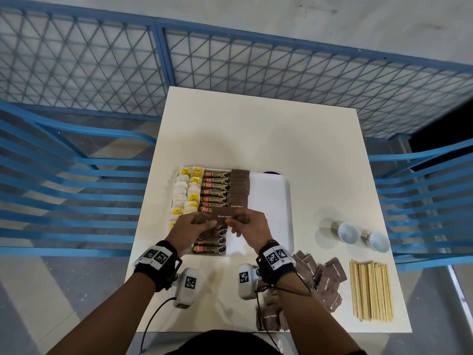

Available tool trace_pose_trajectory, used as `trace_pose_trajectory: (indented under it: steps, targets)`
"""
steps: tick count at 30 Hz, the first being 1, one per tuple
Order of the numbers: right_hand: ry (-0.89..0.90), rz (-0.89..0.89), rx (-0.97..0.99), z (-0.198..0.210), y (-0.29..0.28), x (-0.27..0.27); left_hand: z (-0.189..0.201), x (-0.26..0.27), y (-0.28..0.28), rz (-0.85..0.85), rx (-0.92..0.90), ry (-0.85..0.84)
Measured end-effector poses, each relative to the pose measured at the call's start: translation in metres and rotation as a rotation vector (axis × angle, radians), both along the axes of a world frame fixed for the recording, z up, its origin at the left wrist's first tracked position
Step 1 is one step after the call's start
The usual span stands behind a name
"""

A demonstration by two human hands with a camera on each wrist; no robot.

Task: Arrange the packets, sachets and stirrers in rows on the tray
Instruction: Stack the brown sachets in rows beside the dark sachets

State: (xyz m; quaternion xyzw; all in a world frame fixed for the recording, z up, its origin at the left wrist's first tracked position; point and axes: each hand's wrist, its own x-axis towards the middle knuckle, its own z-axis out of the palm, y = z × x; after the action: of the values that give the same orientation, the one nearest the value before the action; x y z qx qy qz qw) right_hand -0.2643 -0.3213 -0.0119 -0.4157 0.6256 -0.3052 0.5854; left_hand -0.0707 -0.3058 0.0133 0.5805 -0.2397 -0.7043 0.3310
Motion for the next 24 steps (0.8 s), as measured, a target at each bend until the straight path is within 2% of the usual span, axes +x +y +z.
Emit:
trace_pose_trajectory:
  steps: [6, 11, 18, 24]
  targets:
    - [0.210, -0.128, 0.011, -0.007, -0.013, -0.025, -0.006, 0.007, -0.003, -0.021, 0.057, -0.044]
    - [0.405, -0.093, -0.002, -0.020, -0.019, -0.027, -0.012, 0.014, -0.005, -0.089, 0.002, -0.081]
    - [0.505, -0.097, -0.011, -0.021, -0.022, -0.018, -0.016, 0.017, -0.006, -0.069, -0.038, -0.079]
    - [0.499, -0.117, 0.002, -0.021, -0.024, -0.018, -0.017, 0.020, -0.006, -0.037, -0.037, -0.067]
